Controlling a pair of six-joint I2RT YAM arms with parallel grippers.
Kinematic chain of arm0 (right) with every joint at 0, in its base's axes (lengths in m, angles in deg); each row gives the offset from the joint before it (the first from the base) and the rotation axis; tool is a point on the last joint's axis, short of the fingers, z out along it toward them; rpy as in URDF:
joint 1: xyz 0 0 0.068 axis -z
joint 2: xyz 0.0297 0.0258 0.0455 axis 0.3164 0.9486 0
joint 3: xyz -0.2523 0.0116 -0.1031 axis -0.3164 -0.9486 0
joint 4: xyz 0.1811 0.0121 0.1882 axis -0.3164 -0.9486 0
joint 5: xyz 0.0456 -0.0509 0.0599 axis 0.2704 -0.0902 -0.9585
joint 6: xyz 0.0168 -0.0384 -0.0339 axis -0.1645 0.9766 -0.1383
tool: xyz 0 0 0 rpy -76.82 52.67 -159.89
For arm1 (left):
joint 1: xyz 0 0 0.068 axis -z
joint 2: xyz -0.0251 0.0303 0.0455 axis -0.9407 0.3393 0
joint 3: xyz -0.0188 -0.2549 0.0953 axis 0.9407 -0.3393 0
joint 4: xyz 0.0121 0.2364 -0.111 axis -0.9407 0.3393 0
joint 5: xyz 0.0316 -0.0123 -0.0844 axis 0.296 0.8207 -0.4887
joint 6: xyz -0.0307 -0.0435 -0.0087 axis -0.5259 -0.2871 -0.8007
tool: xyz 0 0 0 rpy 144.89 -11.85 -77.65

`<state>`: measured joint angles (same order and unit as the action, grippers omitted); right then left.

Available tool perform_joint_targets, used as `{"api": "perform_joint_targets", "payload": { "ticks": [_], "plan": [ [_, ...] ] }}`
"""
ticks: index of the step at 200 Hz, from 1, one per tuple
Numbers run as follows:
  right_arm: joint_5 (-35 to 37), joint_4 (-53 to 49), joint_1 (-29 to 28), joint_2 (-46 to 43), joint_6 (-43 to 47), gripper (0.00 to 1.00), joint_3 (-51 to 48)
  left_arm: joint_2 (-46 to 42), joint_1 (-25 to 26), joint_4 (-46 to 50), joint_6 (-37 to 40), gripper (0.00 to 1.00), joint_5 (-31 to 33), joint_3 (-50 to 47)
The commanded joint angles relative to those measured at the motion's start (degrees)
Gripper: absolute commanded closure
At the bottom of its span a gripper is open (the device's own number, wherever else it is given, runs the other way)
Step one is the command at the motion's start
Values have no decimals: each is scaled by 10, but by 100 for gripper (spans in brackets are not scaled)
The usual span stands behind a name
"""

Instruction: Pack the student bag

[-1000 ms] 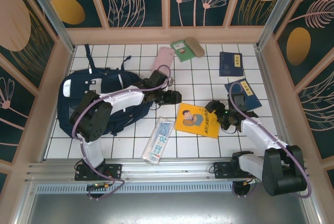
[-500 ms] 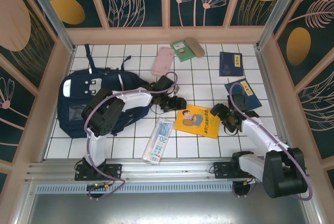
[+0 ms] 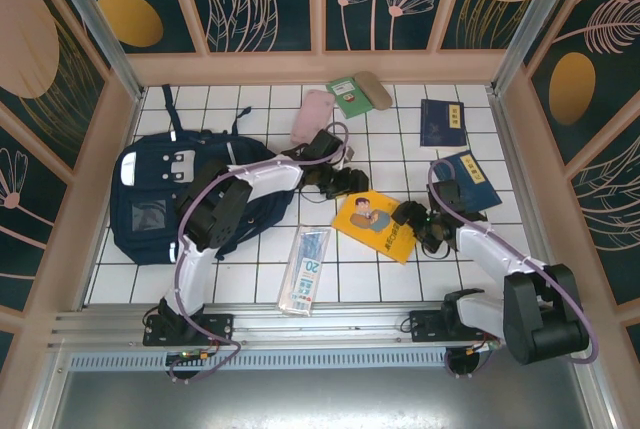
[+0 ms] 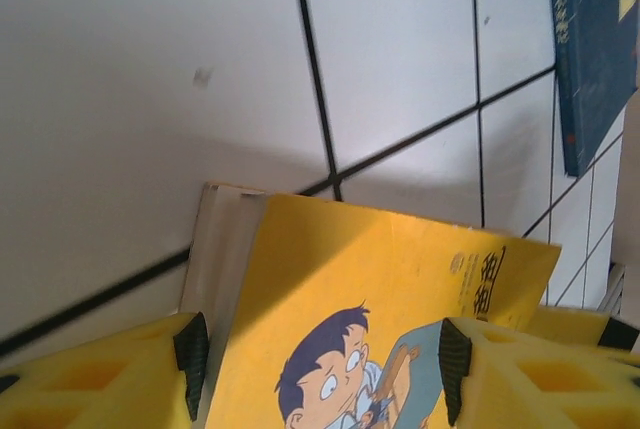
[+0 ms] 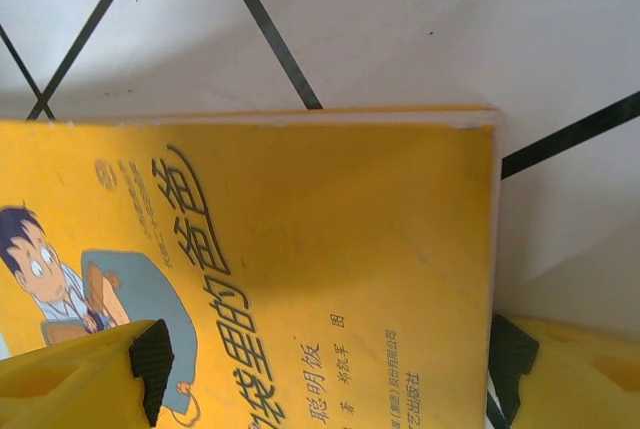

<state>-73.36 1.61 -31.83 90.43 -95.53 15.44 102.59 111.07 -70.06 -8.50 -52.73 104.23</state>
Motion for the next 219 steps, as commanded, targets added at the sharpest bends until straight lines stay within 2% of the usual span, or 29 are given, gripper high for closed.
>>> {"api": "perform_joint_targets", "payload": {
  "ticks": [1, 25, 52, 73, 106, 136, 172, 191, 219],
  "plan": [
    [-56, 70, -34, 34, -23, 16, 19, 27, 9, 43, 18, 36, -5, 66],
    [18, 10, -35, 39, -1, 14, 49, 3, -14, 140, 76, 36, 114, 107],
    [57, -16, -34, 27, 14, 13, 50, -82, -29, 184, 133, 36, 155, 43],
    [73, -16, -34, 26, 18, 13, 40, -147, -20, 194, 153, 36, 109, -43],
    [79, -9, -34, 41, 24, 12, 36, -207, 27, 217, 179, 36, 92, -145],
    [81, -7, -35, 50, 30, 12, 42, -204, 54, 217, 174, 36, 89, -204],
    [81, -6, -34, 53, 36, 12, 42, -184, 85, 221, 177, 35, 77, -219],
    [81, -2, -34, 51, 40, 12, 37, -166, 88, 232, 182, 34, 121, -221],
    [83, 1, -34, 49, 44, 12, 34, -139, 86, 272, 176, 32, 299, -209]
  ]
}}
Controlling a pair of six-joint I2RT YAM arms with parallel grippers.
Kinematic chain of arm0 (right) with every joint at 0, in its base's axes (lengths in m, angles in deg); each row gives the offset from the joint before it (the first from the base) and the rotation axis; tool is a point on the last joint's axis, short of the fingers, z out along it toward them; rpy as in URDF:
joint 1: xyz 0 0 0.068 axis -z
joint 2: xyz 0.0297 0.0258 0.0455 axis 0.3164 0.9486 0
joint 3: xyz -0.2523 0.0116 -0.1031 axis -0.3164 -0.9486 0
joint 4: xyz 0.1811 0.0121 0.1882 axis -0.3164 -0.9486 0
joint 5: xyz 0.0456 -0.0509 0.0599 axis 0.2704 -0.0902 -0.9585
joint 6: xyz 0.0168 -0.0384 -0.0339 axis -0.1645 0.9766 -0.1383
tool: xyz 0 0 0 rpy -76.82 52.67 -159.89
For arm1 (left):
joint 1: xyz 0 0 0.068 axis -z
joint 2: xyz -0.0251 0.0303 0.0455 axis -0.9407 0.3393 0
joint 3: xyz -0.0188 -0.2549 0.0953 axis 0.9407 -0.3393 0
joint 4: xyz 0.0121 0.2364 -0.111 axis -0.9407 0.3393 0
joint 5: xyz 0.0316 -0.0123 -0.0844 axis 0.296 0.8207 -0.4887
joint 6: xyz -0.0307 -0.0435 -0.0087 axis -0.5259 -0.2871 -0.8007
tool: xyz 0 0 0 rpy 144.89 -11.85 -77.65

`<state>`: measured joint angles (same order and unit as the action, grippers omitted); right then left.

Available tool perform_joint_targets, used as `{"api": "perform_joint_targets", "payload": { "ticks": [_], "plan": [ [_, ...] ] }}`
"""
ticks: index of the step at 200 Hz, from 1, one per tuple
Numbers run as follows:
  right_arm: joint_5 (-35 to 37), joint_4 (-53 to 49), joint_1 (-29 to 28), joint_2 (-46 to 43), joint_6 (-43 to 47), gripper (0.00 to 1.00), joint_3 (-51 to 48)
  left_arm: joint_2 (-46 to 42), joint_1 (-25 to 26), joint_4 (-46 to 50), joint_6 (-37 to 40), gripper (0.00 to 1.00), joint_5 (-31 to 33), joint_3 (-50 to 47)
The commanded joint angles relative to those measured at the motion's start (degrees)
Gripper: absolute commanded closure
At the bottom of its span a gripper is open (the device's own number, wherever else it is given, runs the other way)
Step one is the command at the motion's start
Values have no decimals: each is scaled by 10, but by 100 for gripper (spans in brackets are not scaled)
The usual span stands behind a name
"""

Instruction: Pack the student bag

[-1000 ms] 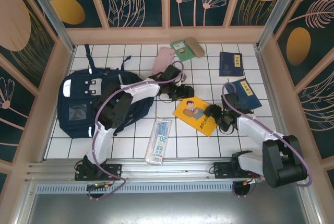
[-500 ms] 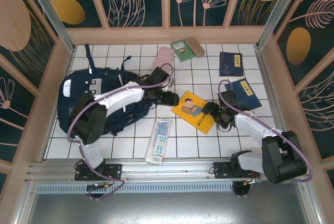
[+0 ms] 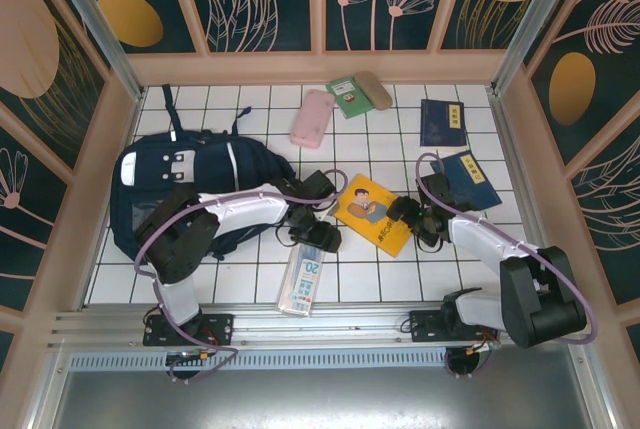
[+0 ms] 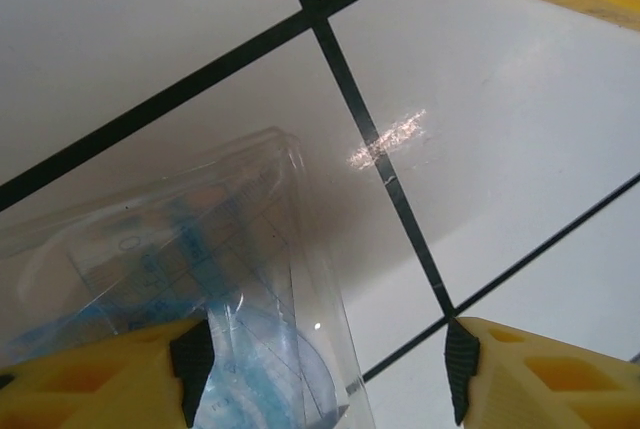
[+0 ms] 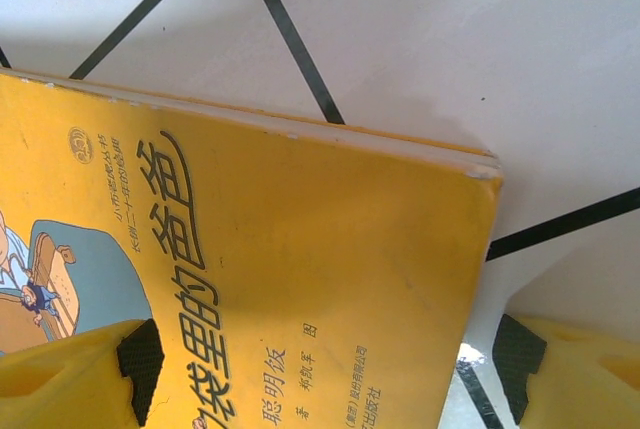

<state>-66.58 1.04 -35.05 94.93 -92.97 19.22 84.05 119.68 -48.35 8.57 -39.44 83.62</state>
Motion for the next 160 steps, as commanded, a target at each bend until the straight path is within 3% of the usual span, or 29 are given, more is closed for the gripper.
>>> {"api": "perform_joint_targets", "payload": {
  "ticks": [1, 29, 58, 73, 100, 133, 160],
  "plan": [
    [15, 7, -2, 3, 18, 12, -4, 47, -1, 56, 4, 32, 171, -3],
    [22, 8, -1, 0, 27, 12, -3, 49, -38, 67, -16, 31, 294, 5],
    [28, 12, 0, 0, 32, 12, -3, 39, -91, 68, -27, 31, 351, 28],
    [24, 14, 0, 1, 38, 11, -3, 27, -94, 63, -24, 31, 325, 58],
    [30, 5, 3, -2, 55, 11, 8, 2, -90, 44, -38, 31, 224, 109],
    [125, -32, 5, -43, 59, 12, 33, -10, -62, 16, -76, 31, 146, 144],
    [146, -8, 9, -26, 90, 10, 74, 1, -45, -71, -129, 31, 46, 111]
  ]
}}
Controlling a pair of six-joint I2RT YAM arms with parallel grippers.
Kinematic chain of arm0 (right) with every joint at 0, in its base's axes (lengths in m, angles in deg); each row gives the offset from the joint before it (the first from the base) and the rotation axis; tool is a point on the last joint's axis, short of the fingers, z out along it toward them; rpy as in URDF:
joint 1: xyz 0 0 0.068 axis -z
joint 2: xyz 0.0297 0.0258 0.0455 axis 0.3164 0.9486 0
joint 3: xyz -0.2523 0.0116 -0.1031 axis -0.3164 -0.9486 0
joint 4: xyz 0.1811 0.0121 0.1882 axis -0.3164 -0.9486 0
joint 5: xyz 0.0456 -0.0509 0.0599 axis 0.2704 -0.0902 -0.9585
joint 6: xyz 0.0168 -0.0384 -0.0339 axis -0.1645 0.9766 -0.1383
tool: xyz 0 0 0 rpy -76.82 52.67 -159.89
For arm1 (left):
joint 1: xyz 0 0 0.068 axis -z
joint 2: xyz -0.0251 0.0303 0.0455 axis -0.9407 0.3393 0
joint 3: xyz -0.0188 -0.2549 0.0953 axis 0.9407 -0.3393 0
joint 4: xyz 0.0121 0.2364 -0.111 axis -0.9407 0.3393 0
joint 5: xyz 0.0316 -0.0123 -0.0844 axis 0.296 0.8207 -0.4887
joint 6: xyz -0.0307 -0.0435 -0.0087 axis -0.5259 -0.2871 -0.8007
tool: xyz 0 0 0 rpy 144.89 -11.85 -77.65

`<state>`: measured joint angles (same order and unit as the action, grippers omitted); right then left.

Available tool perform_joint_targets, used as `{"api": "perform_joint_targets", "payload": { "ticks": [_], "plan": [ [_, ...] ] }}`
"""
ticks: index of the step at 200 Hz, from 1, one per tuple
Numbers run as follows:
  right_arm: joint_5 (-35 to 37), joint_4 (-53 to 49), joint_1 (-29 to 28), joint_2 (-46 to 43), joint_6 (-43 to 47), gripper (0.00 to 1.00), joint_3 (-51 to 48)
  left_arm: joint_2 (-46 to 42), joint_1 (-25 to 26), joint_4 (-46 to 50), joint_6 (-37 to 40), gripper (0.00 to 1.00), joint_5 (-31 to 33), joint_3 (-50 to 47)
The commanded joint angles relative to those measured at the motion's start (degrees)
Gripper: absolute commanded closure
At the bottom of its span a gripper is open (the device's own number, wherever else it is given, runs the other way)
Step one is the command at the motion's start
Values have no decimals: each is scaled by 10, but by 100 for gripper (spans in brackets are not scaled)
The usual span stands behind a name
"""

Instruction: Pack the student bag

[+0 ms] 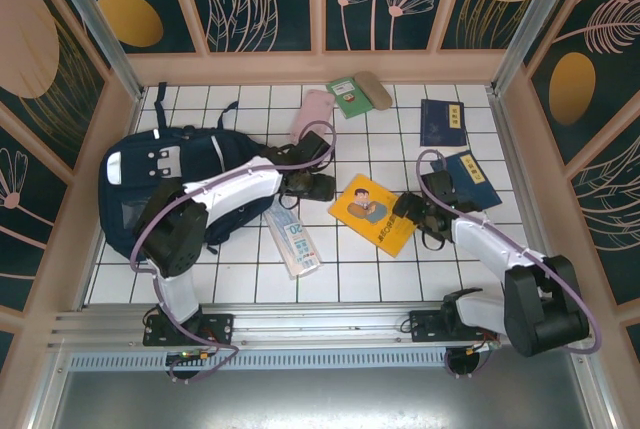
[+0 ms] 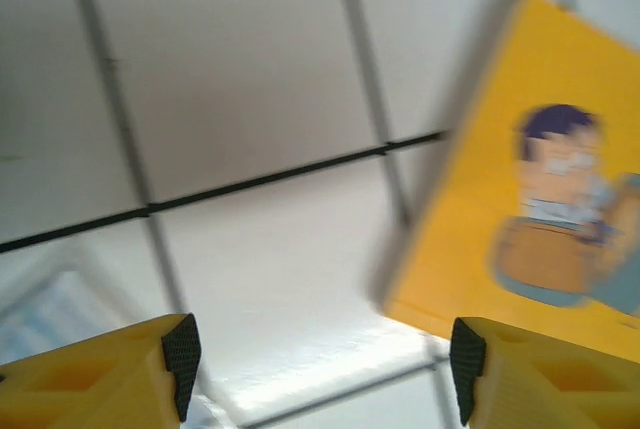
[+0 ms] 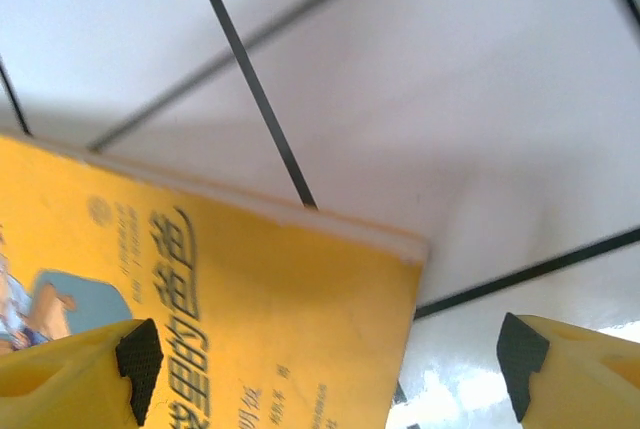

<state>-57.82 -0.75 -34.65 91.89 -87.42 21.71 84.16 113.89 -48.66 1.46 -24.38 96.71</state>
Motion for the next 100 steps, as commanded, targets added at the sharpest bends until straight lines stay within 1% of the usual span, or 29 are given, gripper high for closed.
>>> {"api": "perform_joint_targets", "payload": {
  "ticks": [1, 20, 35, 51, 72, 80, 100],
  "plan": [
    [58, 11, 6, 7, 37, 10, 51, 1, 12, -71, -61, 31, -110, -22],
    [33, 32, 19, 64, 64, 10, 93, 24, 15, -131, -97, 32, -178, -52],
    [-19, 50, 34, 120, 79, 10, 119, 39, 15, -169, -107, 32, -229, -71],
    [-89, 50, 46, 168, 93, 10, 142, 53, 15, -173, -100, 32, -263, -77],
    [-146, 50, 46, 186, 96, 11, 146, 52, 15, -168, -90, 32, -270, -87],
    [-175, 53, 45, 186, 96, 11, 140, 52, 15, -159, -86, 32, -265, -88],
    [-216, 45, 40, 183, 90, 12, 127, 55, 15, -130, -75, 31, -248, -93]
  ]
}}
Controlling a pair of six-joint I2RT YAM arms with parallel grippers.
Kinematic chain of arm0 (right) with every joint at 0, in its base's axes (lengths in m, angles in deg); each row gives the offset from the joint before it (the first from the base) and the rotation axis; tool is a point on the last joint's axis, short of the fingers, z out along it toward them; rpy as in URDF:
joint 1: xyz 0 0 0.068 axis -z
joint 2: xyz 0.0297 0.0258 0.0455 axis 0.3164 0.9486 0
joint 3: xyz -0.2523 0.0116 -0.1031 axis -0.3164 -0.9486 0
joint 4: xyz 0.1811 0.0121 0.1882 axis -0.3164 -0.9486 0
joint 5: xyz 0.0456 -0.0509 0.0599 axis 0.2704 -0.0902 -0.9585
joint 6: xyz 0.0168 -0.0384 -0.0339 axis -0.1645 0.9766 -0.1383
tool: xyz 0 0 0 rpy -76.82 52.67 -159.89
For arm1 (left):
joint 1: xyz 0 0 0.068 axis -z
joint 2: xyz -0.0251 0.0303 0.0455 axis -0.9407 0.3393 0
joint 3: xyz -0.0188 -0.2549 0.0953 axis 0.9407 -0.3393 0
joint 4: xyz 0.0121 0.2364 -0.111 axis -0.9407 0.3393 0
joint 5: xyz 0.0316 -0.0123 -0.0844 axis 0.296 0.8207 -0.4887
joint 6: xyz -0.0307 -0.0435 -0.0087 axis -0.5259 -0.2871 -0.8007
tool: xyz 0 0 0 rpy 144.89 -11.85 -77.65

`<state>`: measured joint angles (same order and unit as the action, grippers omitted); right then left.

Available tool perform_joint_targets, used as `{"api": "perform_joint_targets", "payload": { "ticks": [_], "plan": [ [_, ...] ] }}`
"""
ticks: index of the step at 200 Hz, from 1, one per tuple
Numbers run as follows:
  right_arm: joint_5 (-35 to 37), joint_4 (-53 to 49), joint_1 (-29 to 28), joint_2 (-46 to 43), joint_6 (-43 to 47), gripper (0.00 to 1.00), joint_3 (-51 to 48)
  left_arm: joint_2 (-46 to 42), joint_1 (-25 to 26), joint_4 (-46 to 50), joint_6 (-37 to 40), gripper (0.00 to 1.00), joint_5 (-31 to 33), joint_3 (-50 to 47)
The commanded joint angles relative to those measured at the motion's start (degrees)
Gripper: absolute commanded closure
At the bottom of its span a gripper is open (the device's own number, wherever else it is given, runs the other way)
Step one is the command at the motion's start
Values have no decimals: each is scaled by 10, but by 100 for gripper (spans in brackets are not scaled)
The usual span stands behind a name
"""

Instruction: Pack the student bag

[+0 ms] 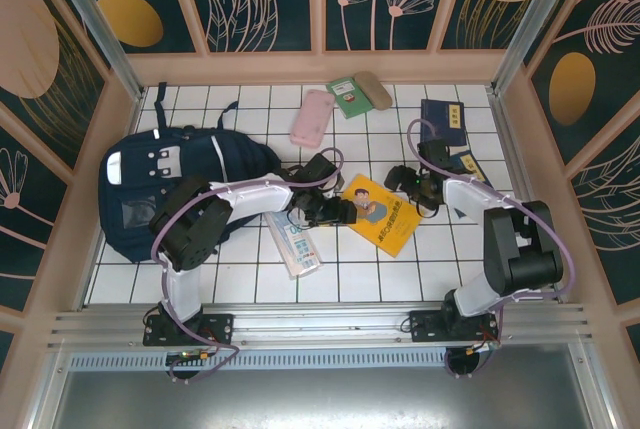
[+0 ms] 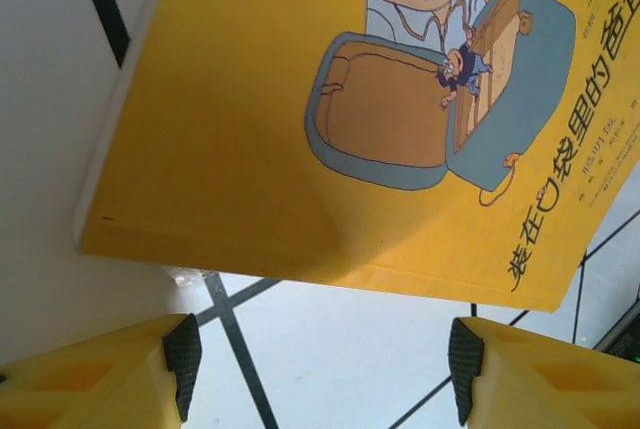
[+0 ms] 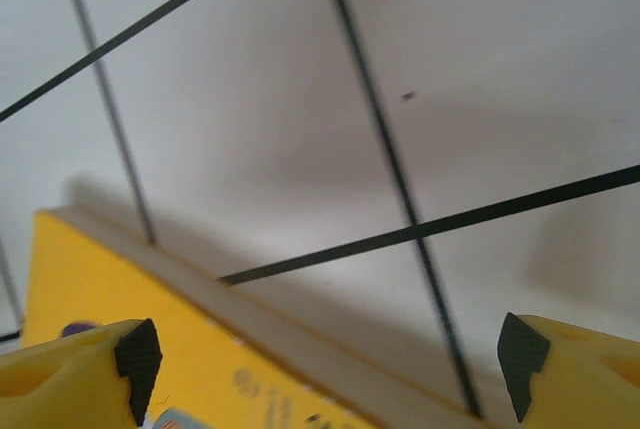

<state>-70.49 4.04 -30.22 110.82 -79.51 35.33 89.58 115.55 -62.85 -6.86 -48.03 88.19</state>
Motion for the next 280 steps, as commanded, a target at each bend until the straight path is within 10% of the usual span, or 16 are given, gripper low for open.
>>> {"api": "perform_joint_targets", "payload": {
  "ticks": [1, 115, 186, 241, 280],
  "plan": [
    [-91, -3, -5, -7, 11, 12, -10, 1, -3, 12, 9, 31, -11, -8],
    [-270, 6, -27, -98, -47, 26, -84, 45, -9, 26, 21, 31, 26, 23],
    [-329, 74, -29, -69, -86, 55, -110, 38, -12, 10, 15, 31, 20, 21],
    [-284, 57, -22, -52, -75, 97, -101, 1, -31, 10, 3, 31, 23, -4],
    [-330, 95, 7, -79, -145, 100, -110, -56, -74, -57, -64, 30, -31, -92]
  ]
}}
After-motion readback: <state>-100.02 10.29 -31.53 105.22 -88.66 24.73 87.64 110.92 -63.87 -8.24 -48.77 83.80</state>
